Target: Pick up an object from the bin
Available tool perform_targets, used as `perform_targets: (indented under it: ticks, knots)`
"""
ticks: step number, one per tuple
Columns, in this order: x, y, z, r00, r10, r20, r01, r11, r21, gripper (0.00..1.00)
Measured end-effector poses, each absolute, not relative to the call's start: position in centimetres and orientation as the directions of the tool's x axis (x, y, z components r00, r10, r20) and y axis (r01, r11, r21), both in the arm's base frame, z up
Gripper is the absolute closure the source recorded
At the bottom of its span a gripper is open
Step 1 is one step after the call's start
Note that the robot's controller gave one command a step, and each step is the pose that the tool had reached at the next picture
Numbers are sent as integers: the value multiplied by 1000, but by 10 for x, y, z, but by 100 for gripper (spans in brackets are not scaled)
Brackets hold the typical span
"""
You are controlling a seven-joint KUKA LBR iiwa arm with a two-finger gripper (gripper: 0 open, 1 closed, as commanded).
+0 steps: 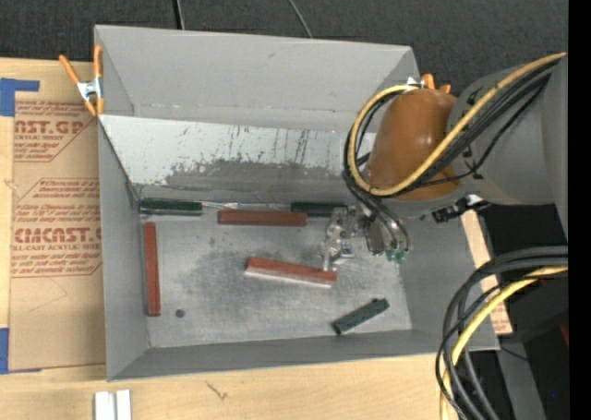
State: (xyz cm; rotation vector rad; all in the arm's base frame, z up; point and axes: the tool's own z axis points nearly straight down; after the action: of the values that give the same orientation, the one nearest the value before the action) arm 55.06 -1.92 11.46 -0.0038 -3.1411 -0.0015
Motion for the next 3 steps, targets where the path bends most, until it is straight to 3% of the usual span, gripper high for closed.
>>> perform_targets:
  ticks: [1,2,3]
  knots:
    - [548,22,76,-993,-116,-3,-116,993,0,0]
    - [552,26,76,-992,-123,-16,-123,992,-1,100]
    - [552,26,76,-992,-122,-17,-122,992,-2,100]
